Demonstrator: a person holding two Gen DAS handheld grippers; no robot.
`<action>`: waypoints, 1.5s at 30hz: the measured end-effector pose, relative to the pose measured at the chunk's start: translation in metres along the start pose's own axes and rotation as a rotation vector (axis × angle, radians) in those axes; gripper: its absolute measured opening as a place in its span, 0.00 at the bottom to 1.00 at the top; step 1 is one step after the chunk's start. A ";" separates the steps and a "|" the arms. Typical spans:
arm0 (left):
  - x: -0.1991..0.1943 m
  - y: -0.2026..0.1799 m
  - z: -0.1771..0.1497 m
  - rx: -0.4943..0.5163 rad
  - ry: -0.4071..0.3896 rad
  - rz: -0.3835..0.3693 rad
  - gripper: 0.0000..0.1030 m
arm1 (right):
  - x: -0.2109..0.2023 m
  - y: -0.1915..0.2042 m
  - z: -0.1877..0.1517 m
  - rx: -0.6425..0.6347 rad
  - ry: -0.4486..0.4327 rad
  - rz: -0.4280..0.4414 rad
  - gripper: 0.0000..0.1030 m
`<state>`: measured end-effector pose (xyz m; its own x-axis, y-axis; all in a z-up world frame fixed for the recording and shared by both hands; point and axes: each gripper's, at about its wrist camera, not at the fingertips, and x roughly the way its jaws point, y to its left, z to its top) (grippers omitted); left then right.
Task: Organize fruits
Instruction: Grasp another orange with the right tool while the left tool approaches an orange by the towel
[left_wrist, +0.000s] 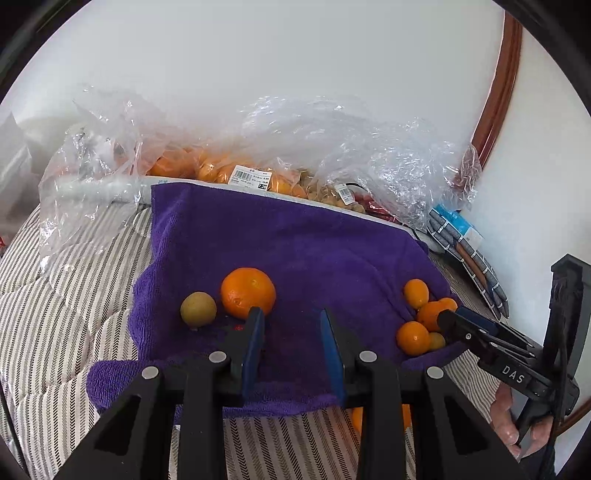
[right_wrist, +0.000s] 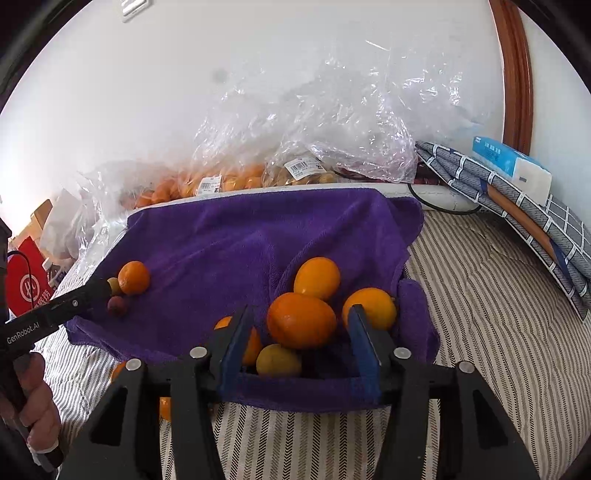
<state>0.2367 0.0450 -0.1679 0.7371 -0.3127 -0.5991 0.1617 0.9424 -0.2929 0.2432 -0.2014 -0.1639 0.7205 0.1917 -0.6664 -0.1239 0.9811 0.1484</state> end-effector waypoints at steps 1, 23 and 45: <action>-0.002 0.000 0.000 0.001 -0.006 -0.002 0.29 | -0.004 0.000 0.000 0.009 -0.006 0.012 0.56; -0.059 0.032 -0.055 -0.014 0.035 0.120 0.29 | -0.030 0.057 -0.057 -0.084 0.116 0.005 0.37; -0.043 0.048 -0.056 -0.094 0.123 0.142 0.29 | -0.004 0.064 -0.045 -0.055 0.133 0.020 0.32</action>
<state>0.1761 0.0971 -0.1986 0.6613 -0.1949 -0.7243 -0.0047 0.9645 -0.2639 0.2013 -0.1384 -0.1847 0.6211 0.2094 -0.7552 -0.1769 0.9762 0.1252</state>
